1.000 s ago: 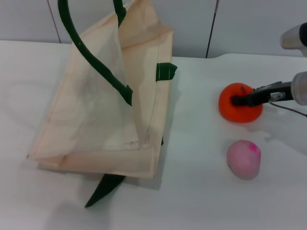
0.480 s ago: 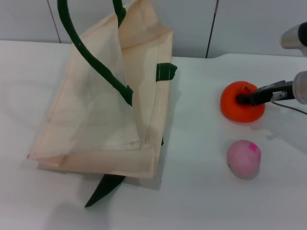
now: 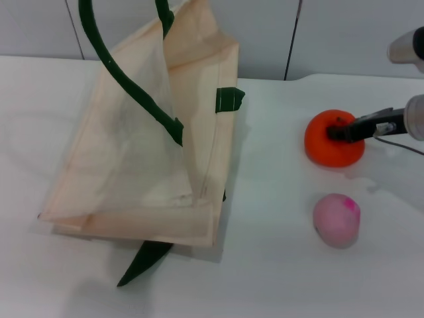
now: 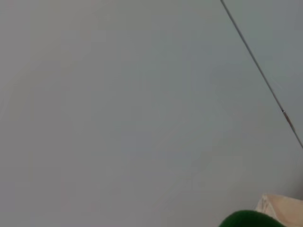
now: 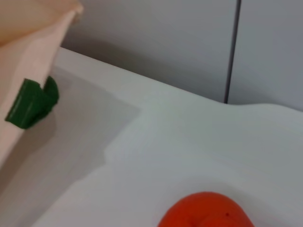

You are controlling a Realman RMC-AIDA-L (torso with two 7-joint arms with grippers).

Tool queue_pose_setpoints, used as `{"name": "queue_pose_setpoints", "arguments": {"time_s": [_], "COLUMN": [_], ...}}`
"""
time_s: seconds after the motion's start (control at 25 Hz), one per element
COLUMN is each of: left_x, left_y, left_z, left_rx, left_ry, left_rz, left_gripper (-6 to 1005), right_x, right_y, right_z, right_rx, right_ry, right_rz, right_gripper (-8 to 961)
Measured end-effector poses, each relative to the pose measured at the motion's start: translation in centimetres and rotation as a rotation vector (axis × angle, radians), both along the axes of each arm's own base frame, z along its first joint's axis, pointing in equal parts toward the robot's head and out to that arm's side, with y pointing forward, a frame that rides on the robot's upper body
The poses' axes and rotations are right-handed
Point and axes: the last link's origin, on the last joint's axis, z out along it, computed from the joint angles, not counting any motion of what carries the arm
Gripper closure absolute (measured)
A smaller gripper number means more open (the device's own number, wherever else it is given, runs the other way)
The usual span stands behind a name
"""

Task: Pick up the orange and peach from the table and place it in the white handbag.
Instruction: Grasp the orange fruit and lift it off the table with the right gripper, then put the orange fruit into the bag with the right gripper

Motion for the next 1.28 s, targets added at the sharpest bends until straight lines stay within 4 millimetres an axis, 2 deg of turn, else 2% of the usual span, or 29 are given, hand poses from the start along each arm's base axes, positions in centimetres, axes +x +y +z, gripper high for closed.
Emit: {"name": "queue_pose_setpoints", "arguments": {"time_s": [0.44, 0.68, 0.88, 1.28], "left_x": [-0.4, -0.4, 0.0, 1.4], "left_y": [0.0, 0.0, 0.0, 0.1], "left_z": [0.1, 0.1, 0.0, -0.3], "left_rx": [0.009, 0.011, 0.005, -0.001], "left_ry": [0.005, 0.004, -0.001, -0.013], "left_rz": [0.011, 0.01, -0.002, -0.042], "left_gripper": [876, 876, 876, 876], "right_x": [-2.3, -5.2, -8.0, -11.8], "right_y": [-0.1, -0.9, -1.6, -1.8], "right_z": [1.1, 2.6, 1.3, -2.6], "right_rx": [-0.001, -0.007, -0.054, -0.134], "right_ry": [0.074, 0.192, 0.25, 0.276], "right_rz": [0.056, 0.137, 0.216, 0.316], "right_gripper": [656, 691, 715, 810]}}
